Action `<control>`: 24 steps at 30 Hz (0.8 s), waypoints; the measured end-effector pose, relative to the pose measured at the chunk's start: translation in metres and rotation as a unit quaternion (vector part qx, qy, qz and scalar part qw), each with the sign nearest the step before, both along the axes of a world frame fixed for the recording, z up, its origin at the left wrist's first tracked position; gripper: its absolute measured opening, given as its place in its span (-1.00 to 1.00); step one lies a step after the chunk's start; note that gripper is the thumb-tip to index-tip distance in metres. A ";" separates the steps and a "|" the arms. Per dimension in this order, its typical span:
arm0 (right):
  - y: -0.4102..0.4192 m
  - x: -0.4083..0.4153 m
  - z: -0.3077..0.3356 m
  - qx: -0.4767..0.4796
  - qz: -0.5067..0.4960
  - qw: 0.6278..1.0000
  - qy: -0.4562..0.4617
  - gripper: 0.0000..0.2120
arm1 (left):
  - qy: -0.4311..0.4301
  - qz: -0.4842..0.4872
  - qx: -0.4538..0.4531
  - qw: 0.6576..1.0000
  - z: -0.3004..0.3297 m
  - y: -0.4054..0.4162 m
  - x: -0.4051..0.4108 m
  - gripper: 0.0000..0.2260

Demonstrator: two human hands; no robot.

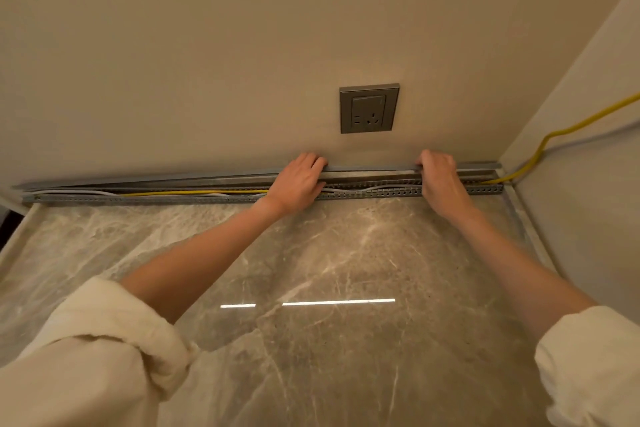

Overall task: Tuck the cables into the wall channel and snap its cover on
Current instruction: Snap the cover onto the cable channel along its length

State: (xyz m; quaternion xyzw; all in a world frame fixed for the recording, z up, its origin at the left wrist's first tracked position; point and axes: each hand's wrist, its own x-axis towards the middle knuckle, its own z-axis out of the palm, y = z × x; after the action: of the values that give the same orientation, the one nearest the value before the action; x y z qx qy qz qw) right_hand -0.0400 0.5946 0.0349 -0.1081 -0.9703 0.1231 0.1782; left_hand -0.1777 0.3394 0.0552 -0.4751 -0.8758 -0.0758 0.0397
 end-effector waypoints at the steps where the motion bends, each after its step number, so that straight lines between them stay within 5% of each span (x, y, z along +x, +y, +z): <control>1: -0.003 0.001 -0.001 0.006 0.000 1.000 0.019 -0.81 | -0.006 0.003 -0.010 1.000 0.001 0.000 -0.001 -0.74; 5: -0.010 0.005 -0.005 0.035 0.007 0.999 0.010 -0.80 | -0.012 0.023 -0.079 0.997 0.007 -0.002 -0.006 -0.90; 11: 0.007 0.012 -0.006 0.058 0.016 0.997 -0.049 -0.69 | 0.089 0.038 -0.084 0.992 -0.003 -0.006 0.002 -0.80; 16: 0.026 0.024 -0.008 0.065 -0.013 0.993 -0.093 -0.62 | 0.094 0.049 -0.093 0.990 -0.014 -0.008 0.002 -0.81; 21: 0.042 0.029 -0.009 -0.025 -0.045 0.993 -0.106 -0.66 | 0.078 0.028 -0.079 0.993 -0.022 -0.002 0.003 -0.87; 24: 0.052 0.028 -0.005 -0.085 -0.073 0.988 -0.105 -0.64 | 0.078 0.008 -0.064 0.995 -0.022 0.009 0.006 -0.72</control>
State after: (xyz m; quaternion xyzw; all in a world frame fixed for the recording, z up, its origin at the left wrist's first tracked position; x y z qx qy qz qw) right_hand -0.0121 0.6471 0.0297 -0.2055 -0.9592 0.1795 0.0741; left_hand -0.1719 0.3479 0.0330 -0.4738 -0.8770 0.0180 0.0777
